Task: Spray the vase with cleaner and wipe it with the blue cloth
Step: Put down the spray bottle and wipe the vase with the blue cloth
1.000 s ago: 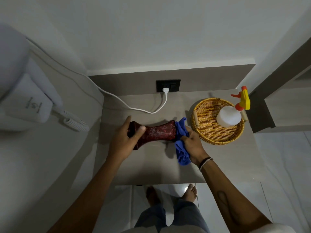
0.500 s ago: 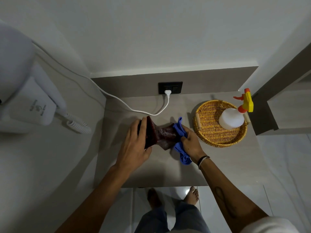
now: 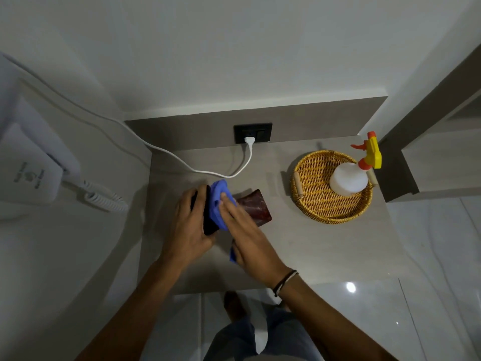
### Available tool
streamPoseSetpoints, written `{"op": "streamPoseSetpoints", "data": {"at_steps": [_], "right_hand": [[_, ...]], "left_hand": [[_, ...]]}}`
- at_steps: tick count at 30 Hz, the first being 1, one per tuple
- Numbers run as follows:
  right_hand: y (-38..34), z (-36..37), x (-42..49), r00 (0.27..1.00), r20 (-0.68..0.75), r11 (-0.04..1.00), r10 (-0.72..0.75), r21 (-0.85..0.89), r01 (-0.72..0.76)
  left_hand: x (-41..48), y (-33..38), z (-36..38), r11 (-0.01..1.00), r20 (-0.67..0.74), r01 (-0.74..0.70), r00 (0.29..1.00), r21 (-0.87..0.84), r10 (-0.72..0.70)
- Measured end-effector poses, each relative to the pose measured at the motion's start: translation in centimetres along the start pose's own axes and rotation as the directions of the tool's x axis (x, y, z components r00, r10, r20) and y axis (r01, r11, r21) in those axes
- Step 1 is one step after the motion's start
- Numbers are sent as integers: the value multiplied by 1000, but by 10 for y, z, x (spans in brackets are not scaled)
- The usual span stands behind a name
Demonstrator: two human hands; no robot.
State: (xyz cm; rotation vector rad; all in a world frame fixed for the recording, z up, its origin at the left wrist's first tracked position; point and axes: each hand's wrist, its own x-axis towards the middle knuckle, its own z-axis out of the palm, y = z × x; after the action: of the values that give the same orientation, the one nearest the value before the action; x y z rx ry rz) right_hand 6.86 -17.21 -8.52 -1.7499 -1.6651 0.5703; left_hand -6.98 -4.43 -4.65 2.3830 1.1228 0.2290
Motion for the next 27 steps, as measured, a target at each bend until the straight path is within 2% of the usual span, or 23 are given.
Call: {"op": "streamPoseSetpoints", "data": {"at_steps": [2, 4, 6, 8, 10, 13, 14, 16, 18, 20, 22, 23, 25, 27], "right_hand": [[31, -5, -3, 991, 56, 984, 118, -141, -110], [57, -18, -5, 946, 108, 931, 306, -243, -273], [63, -28, -2, 916, 103, 912, 388, -191, -364], [44, -25, 2, 942, 79, 945, 326, -45, -323], [11, -12, 4, 980, 15, 977, 201, 74, -201], [-26, 2, 4, 995, 0, 971, 103, 215, -101], [-23, 4, 2, 998, 6, 979, 66, 195, -66], [2, 0, -3, 999, 20, 999, 28, 36, -29], [37, -6, -10, 989, 55, 978, 139, -167, -128], [68, -18, -16, 944, 100, 925, 315, -255, -282], [79, -25, -18, 915, 128, 911, 384, -217, -352], [75, -25, -17, 921, 126, 923, 369, -172, -346], [48, -14, -11, 957, 99, 961, 274, -60, -269], [9, 3, -1, 991, 39, 991, 125, 46, -126]], "left_hand": [[-2, -1, -4, 999, 3, 37, 999, 35, -37], [-3, 1, -6, 999, 8, 35, 999, 24, -36], [-1, 8, -6, 1000, 3, 18, 1000, 17, -18], [1, 10, -5, 1000, 1, 20, 1000, 11, -20], [2, 8, -3, 999, -13, 29, 999, -34, -30], [-1, -1, 0, 994, -48, 48, 997, -101, -53], [-3, -4, 1, 993, -60, 47, 997, -104, -53], [-5, -6, 1, 994, -69, 58, 996, -95, -64], [-9, -7, 3, 992, -84, 72, 993, -100, -81], [-11, -6, 3, 992, -98, 50, 993, -113, -61], [-10, -4, 2, 993, -91, 47, 994, -110, -57], [-9, -3, 2, 993, -88, 49, 994, -110, -59], [-6, 1, 1, 991, -85, 50, 995, -122, -60], [-2, 4, 1, 991, -73, 42, 996, -126, -51]]}}
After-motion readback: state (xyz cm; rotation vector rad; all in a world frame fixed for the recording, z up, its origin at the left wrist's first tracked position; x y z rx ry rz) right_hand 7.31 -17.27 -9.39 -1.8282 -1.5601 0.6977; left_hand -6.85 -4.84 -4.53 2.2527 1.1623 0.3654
